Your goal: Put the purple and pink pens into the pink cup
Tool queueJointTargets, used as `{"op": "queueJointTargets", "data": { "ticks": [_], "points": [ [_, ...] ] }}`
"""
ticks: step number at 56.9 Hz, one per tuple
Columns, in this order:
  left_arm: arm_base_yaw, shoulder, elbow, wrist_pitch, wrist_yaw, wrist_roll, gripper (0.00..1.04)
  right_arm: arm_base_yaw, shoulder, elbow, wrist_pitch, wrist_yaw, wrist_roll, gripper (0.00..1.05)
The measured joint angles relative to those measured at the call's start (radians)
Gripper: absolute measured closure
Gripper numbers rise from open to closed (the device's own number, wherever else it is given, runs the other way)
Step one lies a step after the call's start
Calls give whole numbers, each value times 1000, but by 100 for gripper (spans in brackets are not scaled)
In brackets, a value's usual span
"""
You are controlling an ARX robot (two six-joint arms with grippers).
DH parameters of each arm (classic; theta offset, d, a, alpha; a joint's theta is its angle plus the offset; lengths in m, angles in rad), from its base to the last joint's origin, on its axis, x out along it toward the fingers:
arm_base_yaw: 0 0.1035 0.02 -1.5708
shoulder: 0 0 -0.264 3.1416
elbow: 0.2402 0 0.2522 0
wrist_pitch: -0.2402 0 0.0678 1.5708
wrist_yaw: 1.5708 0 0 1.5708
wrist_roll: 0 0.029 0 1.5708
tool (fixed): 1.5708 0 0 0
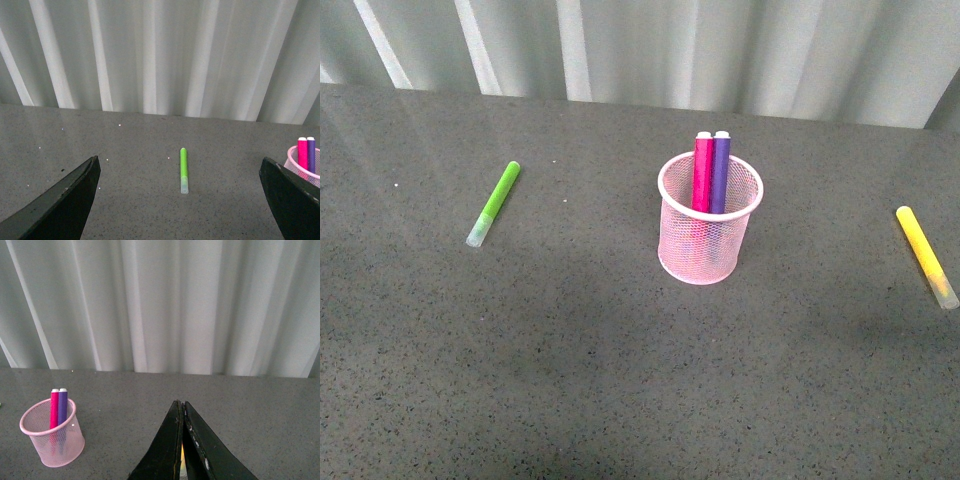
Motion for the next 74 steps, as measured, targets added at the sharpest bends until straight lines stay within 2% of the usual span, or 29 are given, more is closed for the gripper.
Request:
{"op": "queueJointTargets", "data": {
  "ticks": [22, 27, 31, 38, 42, 49, 54, 74],
  "points": [
    [0, 1, 0, 0, -1, 0, 7, 0, 0, 0, -1, 0, -1, 100],
    [0, 1, 0, 0, 0, 0, 7, 0, 0, 0, -1, 0, -1, 81],
    [0, 1, 0, 0, 0, 0, 7, 0, 0, 0, -1, 0, -1, 70],
    [0, 1, 0, 0, -1, 0, 7, 0, 0, 0, -1, 0, -1, 38],
    [0, 1, 0, 0, 0, 0, 7, 0, 0, 0, -1, 0, -1, 24],
    [0, 1, 0, 0, -1, 0, 7, 0, 0, 0, -1, 0, 0, 5],
    [0, 1, 0, 0, -1, 0, 7, 0, 0, 0, -1, 0, 0, 8],
    [0, 1, 0, 0, 0, 0, 7, 0, 0, 0, -1, 0, 0, 7]
  ]
}}
